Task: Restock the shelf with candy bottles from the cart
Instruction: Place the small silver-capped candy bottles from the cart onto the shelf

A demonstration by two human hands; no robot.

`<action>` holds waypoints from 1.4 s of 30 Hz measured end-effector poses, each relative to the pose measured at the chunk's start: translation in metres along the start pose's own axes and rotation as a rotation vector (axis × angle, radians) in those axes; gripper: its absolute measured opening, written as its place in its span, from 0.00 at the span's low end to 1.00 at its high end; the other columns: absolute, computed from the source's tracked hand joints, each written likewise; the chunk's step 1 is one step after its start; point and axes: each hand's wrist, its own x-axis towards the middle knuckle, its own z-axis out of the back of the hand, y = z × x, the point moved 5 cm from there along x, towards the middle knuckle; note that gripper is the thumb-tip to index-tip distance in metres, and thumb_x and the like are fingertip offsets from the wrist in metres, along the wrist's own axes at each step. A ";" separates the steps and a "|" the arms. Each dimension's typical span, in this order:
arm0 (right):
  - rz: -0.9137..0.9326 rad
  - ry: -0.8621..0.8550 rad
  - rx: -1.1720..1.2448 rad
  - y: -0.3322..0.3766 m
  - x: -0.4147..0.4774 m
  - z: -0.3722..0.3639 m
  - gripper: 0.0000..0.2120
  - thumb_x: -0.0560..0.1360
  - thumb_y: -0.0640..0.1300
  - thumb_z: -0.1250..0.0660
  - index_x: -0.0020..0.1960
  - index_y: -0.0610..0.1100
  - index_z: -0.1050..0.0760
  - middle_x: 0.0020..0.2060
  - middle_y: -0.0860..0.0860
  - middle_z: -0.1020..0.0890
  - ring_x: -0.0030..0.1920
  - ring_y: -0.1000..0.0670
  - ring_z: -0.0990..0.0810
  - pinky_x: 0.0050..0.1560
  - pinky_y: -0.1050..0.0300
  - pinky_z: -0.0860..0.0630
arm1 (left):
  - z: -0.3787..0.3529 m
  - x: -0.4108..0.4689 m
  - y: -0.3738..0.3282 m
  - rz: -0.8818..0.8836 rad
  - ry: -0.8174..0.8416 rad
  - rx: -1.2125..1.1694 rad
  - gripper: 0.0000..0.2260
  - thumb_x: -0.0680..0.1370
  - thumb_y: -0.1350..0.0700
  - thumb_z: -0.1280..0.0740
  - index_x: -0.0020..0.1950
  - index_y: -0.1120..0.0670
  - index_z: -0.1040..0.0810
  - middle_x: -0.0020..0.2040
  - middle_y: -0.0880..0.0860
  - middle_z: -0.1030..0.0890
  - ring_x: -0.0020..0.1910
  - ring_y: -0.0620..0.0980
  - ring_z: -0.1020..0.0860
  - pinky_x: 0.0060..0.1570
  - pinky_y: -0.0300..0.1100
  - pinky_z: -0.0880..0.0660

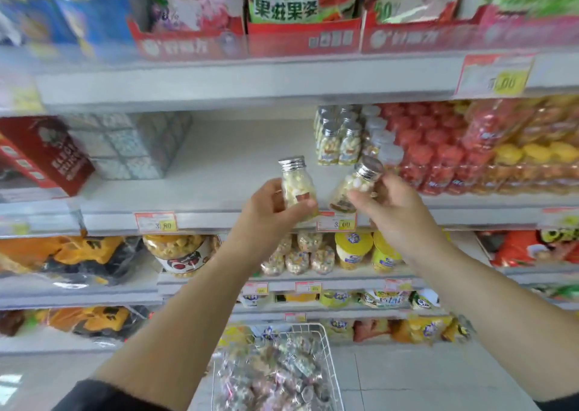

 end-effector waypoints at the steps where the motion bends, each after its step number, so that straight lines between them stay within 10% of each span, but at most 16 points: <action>1: 0.013 -0.039 -0.062 0.003 0.007 0.001 0.09 0.78 0.48 0.31 0.57 0.53 0.26 0.50 0.58 0.17 0.44 0.59 0.18 0.46 0.59 0.24 | 0.002 0.016 -0.002 -0.010 -0.027 0.038 0.16 0.75 0.50 0.27 0.61 0.51 0.24 0.47 0.45 0.15 0.46 0.43 0.17 0.51 0.42 0.21; 20: -0.128 -0.215 -0.512 -0.048 0.103 -0.028 0.14 0.80 0.47 0.35 0.61 0.39 0.30 0.50 0.44 0.18 0.49 0.42 0.19 0.44 0.53 0.26 | -0.033 0.151 0.032 -0.085 0.010 0.430 0.20 0.71 0.53 0.23 0.59 0.53 0.25 0.53 0.50 0.19 0.50 0.51 0.20 0.50 0.47 0.23; 29: 0.006 -0.113 -0.482 -0.033 0.038 -0.029 0.32 0.80 0.45 0.35 0.79 0.48 0.47 0.75 0.52 0.35 0.65 0.52 0.26 0.63 0.55 0.28 | -0.026 0.128 0.027 -0.138 -0.102 0.357 0.21 0.74 0.53 0.24 0.64 0.51 0.27 0.61 0.48 0.23 0.56 0.45 0.23 0.56 0.44 0.23; 42: 0.173 0.067 -0.911 -0.043 0.057 -0.050 0.19 0.81 0.51 0.40 0.69 0.44 0.29 0.66 0.49 0.25 0.69 0.44 0.33 0.69 0.48 0.35 | -0.035 0.116 0.025 -0.230 -0.016 0.678 0.14 0.81 0.61 0.37 0.63 0.49 0.18 0.71 0.50 0.31 0.56 0.49 0.22 0.57 0.37 0.28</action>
